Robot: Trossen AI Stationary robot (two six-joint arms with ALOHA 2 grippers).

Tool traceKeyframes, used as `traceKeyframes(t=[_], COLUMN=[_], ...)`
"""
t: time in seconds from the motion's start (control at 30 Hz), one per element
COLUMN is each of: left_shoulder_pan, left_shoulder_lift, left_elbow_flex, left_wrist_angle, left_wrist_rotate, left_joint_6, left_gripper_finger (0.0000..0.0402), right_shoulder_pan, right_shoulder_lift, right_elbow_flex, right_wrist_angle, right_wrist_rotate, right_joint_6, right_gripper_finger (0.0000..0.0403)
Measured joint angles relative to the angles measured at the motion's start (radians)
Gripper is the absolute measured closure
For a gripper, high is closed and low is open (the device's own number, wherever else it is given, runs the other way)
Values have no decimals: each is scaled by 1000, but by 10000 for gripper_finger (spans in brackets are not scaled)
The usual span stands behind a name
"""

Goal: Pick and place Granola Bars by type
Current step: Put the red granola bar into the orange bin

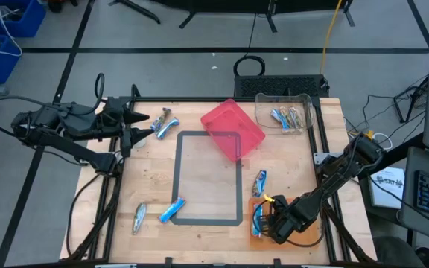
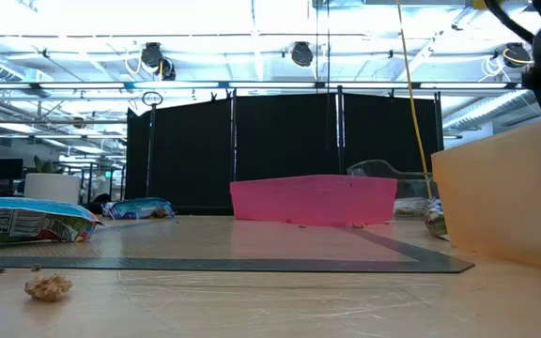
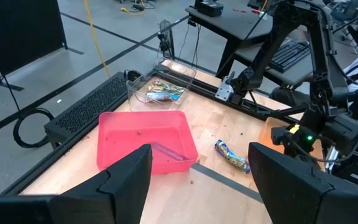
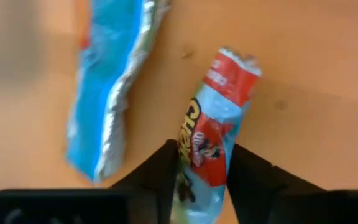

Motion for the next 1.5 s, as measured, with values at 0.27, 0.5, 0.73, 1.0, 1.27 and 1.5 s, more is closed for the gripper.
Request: traceKeyframes(t=[0.27, 0.5, 0.73, 1.0, 1.27, 1.5], left_shoulder_pan=[0, 0, 0, -20, -51, -120], left_shoulder_lift=[0, 0, 34, 125, 206, 294], left_elbow_flex=[0, 0, 0, 0, 0, 0], left_wrist_angle=[2, 2, -4, 29, -112, -309], left_wrist_rotate=[0, 0, 62, 211, 266, 257], left_joint_6=[19, -26, -144, -87, -336, -702], left_gripper_finger=[133, 133, 133, 133, 133, 133], right_shoulder_pan=[0, -7, -17, -104, -172, -194], right_shoulder_lift=[-155, -337, -490, -585, -646, -683], right_elbow_flex=[0, 0, 1, 1, 1, 1], right_wrist_angle=[-80, -16, 146, 271, 458, 560], right_wrist_rotate=[73, 219, 525, 544, 489, 461], right_joint_6=[-8, -127, -492, -980, -1403, -1627], right_gripper_finger=[222, 216, 216, 216, 216, 215])
